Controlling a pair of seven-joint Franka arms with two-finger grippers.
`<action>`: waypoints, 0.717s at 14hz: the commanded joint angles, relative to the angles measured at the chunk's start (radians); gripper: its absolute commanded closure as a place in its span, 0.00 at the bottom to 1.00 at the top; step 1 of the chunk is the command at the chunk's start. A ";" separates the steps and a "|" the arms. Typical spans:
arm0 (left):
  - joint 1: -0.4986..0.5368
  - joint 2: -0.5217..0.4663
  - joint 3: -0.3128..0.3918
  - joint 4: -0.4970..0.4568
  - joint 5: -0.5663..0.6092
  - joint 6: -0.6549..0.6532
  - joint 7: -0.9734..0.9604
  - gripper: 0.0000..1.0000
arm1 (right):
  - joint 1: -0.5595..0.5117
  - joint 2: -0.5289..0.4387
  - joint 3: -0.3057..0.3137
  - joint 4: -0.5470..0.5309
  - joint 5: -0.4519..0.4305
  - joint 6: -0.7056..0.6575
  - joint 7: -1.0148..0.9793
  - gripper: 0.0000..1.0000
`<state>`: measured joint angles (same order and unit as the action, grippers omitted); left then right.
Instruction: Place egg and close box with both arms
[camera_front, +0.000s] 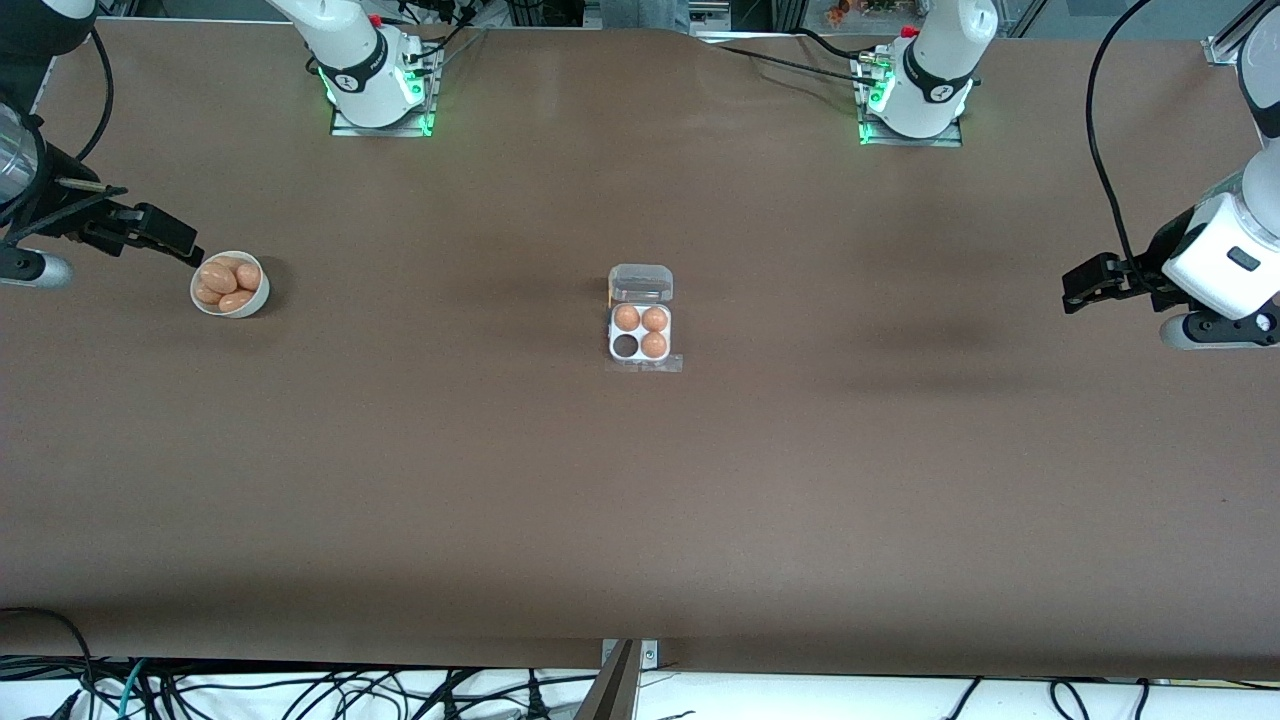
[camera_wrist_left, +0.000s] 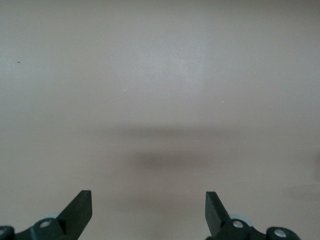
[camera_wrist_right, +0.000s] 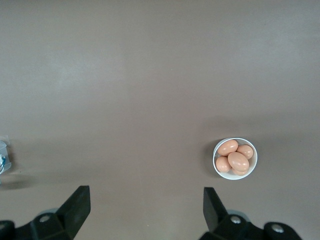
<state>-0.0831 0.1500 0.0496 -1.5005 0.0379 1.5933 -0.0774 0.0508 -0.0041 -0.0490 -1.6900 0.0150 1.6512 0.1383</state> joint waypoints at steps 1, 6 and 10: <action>-0.001 0.017 -0.002 0.029 0.008 -0.016 0.014 0.00 | -0.012 0.007 0.012 0.019 0.003 -0.014 0.004 0.00; -0.001 0.019 -0.002 0.060 0.007 -0.016 0.011 0.00 | -0.012 0.007 0.011 0.019 0.003 -0.014 0.003 0.00; -0.001 0.019 -0.004 0.062 -0.004 -0.018 0.008 0.00 | -0.012 0.007 0.011 0.019 0.003 -0.014 0.003 0.00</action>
<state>-0.0834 0.1527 0.0487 -1.4726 0.0377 1.5934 -0.0774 0.0508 -0.0041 -0.0490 -1.6900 0.0150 1.6512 0.1383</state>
